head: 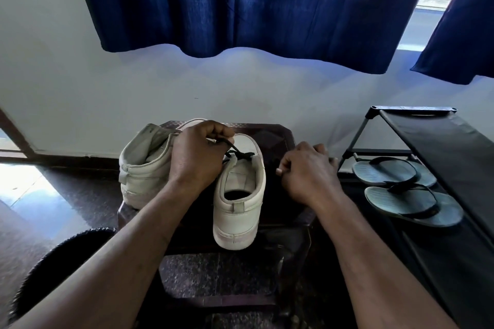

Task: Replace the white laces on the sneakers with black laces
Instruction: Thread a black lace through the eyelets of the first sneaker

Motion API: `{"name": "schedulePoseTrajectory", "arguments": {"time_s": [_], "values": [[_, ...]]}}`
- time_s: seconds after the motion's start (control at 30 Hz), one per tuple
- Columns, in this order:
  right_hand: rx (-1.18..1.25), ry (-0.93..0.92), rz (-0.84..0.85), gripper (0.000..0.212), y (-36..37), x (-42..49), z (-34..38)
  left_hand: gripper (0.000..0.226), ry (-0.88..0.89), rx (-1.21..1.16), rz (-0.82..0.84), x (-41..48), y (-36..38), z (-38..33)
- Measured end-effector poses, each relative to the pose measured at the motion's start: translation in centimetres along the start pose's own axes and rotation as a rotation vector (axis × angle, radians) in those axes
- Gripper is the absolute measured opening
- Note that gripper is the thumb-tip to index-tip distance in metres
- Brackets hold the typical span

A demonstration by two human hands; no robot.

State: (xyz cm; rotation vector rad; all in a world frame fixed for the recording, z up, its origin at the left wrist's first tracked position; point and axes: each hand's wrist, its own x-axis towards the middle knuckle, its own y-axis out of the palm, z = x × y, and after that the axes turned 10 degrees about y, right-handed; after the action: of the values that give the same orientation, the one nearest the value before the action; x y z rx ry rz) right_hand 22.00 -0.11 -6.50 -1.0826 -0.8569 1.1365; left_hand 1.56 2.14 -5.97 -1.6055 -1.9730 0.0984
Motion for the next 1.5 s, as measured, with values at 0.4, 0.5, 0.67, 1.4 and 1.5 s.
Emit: {"name": "schedulePoseTrajectory", "arguments": {"time_s": [0.4, 0.5, 0.67, 1.4, 1.5], "values": [[0.193, -0.029, 0.052, 0.018, 0.3, 0.4, 1.0, 0.023, -0.015, -0.060, 0.058, -0.1, 0.3, 0.2], [-0.015, 0.054, 0.069, 0.015, -0.3, 0.2, 0.1, 0.029, -0.038, -0.065, 0.095, -0.4, 0.0, 0.1], [0.367, -0.049, -0.010, 0.006, 0.4, 1.0, 0.3, 0.030, -0.087, -0.112, 0.114, -0.6, 0.0, -0.5], [0.525, -0.069, 0.061, 0.022, 1.4, 0.6, 2.4, 0.010, -0.103, -0.058, 0.146, -0.4, -0.3, -0.3], [0.576, -0.044, 0.108, 0.019, 1.4, 0.8, 2.2, 0.020, -0.163, 0.027, 0.225, -0.3, -0.8, 0.4]]}}
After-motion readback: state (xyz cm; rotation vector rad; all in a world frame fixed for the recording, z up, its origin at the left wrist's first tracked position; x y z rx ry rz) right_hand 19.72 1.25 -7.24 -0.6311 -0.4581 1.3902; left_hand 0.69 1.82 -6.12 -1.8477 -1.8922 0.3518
